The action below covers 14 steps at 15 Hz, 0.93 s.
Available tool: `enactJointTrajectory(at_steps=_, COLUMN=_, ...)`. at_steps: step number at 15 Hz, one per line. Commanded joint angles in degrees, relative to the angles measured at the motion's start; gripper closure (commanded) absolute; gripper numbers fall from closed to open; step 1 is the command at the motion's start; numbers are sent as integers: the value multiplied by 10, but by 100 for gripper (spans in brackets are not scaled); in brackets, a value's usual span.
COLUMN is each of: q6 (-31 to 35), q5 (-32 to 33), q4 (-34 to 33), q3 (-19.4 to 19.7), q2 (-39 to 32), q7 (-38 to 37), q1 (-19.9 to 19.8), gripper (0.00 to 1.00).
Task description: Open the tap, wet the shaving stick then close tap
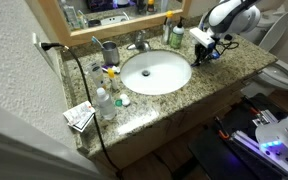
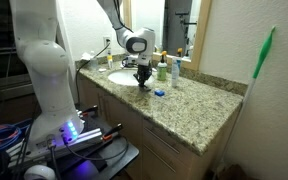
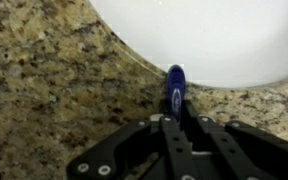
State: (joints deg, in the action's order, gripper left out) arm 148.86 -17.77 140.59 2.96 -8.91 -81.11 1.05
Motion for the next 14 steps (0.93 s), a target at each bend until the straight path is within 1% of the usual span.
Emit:
enactJointTrajectory(at_steps=1, q6=-65, q5=-12, q4=9, q3=-30, q2=30, q7=33, q1=13, gripper=96)
enactJointTrajectory(at_steps=3, q6=-95, q5=-10, q4=1, q3=-51, q2=38, q7=43, q1=28, gripper=96)
enactJointTrajectory(at_steps=4, q6=-100, q5=-8, q4=-3, q3=-62, q2=39, q7=42, q1=38, gripper=96)
enactJointTrajectory(at_steps=7, q6=-113, q5=-41, q4=-6, q3=-88, q2=63, q7=73, q1=53, gripper=96)
enactJointTrajectory(at_steps=8, q6=-93, q5=-18, q4=-9, q3=-81, q2=41, q7=38, q1=54, gripper=96)
enactJointTrajectory(at_steps=9, q6=-94, q5=-20, q4=-9, q3=-85, q2=45, q7=36, q1=58, gripper=85)
enactJointTrajectory(at_steps=11, q6=-94, q5=-19, q4=-9, q3=-85, q2=44, q7=33, q1=59, gripper=85)
enactJointTrajectory(at_steps=12, q6=-94, q5=-19, q4=-9, q3=-83, q2=42, q7=33, q1=58, gripper=96)
enactJointTrajectory(at_steps=14, q6=-99, q5=-35, q4=-37, q3=-93, q2=20, q7=78, q1=63, gripper=96)
